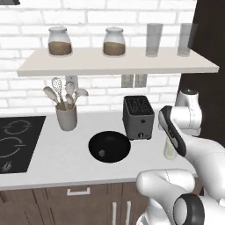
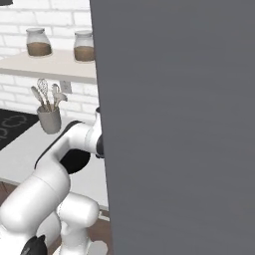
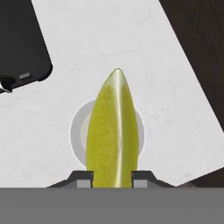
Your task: Grab a lemon wedge from the fridge and one ice cube from the ice bowl, and put them in the glass of lemonade.
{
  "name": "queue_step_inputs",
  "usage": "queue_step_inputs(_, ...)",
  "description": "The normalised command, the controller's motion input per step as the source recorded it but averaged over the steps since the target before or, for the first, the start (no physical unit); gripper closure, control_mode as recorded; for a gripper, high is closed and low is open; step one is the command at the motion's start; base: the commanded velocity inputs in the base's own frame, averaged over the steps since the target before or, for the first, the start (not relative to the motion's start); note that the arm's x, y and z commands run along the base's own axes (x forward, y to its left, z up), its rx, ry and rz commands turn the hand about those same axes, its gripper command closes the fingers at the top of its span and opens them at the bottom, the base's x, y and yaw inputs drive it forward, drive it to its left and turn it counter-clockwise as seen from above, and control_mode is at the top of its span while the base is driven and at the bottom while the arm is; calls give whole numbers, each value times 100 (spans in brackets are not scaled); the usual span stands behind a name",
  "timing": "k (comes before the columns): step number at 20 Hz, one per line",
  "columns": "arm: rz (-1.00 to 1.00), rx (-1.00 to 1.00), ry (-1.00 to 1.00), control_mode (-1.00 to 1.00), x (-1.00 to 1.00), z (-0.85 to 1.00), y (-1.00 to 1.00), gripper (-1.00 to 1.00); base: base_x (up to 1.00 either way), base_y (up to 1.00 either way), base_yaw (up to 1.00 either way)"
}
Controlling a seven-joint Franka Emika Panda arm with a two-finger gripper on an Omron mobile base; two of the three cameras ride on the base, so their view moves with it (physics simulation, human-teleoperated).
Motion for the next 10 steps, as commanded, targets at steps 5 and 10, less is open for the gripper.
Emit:
queue_step_inputs(5, 0, 0, -2, -100, 5, -17, 0, 100, 0, 0, 0)
queue_step_inputs(10, 0, 0, -1, -100, 2, -20, 0, 100, 0, 0, 0)
